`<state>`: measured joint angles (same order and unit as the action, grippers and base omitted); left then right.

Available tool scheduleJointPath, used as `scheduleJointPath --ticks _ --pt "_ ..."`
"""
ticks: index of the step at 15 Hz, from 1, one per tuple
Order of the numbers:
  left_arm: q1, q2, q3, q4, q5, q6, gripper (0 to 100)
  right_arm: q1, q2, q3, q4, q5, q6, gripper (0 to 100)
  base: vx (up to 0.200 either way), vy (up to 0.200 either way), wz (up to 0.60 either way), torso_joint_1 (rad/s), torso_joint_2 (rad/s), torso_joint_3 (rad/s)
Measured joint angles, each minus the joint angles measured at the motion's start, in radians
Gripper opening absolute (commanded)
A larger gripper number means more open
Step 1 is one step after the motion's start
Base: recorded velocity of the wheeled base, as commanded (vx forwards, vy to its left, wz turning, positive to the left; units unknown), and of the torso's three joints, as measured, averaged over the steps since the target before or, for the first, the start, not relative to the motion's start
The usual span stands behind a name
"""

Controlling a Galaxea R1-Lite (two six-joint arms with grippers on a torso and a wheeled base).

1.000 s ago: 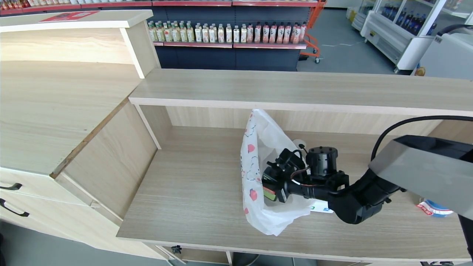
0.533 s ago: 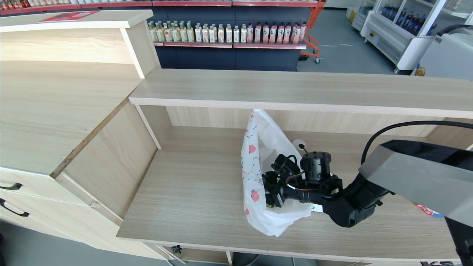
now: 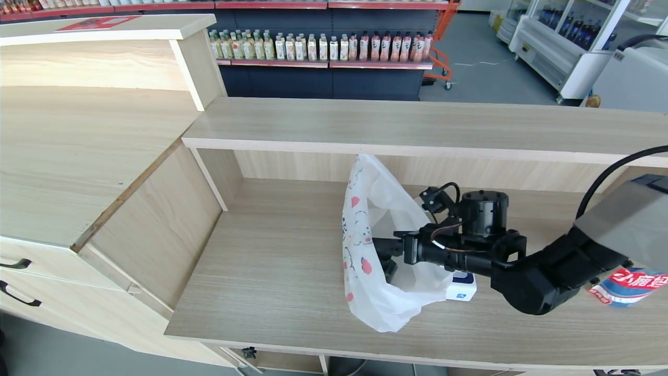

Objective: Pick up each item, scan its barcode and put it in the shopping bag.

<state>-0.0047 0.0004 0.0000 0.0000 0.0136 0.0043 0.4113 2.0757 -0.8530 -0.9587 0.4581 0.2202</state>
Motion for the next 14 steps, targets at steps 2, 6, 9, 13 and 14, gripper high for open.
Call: scheduleJointPath --ticks 2,6,9,13,14 --pt "0.0 0.0 0.0 0.0 0.0 0.0 100 -0.02 -0.106 0.044 0.036 0.003 0.029 100 0.0 0.0 0.0 0.0 0.0 0.0" --pt "0.0 0.0 0.0 0.0 0.0 0.0 100 -0.085 -0.37 0.195 0.087 0.005 0.053 100 0.0 0.0 0.0 0.0 0.0 0.0" --pt "0.0 0.0 0.0 0.0 0.0 0.0 100 -0.195 -0.521 0.357 0.097 -0.026 -0.015 100 0.0 0.0 0.0 0.0 0.0 0.0" --pt "0.0 0.0 0.0 0.0 0.0 0.0 100 -0.284 -0.813 0.601 0.214 -0.164 -0.076 100 0.0 0.0 0.0 0.0 0.0 0.0" --pt "0.0 0.0 0.0 0.0 0.0 -0.001 100 -0.3 -0.921 0.651 0.272 -0.191 -0.087 100 0.0 0.0 0.0 0.0 0.0 0.0"
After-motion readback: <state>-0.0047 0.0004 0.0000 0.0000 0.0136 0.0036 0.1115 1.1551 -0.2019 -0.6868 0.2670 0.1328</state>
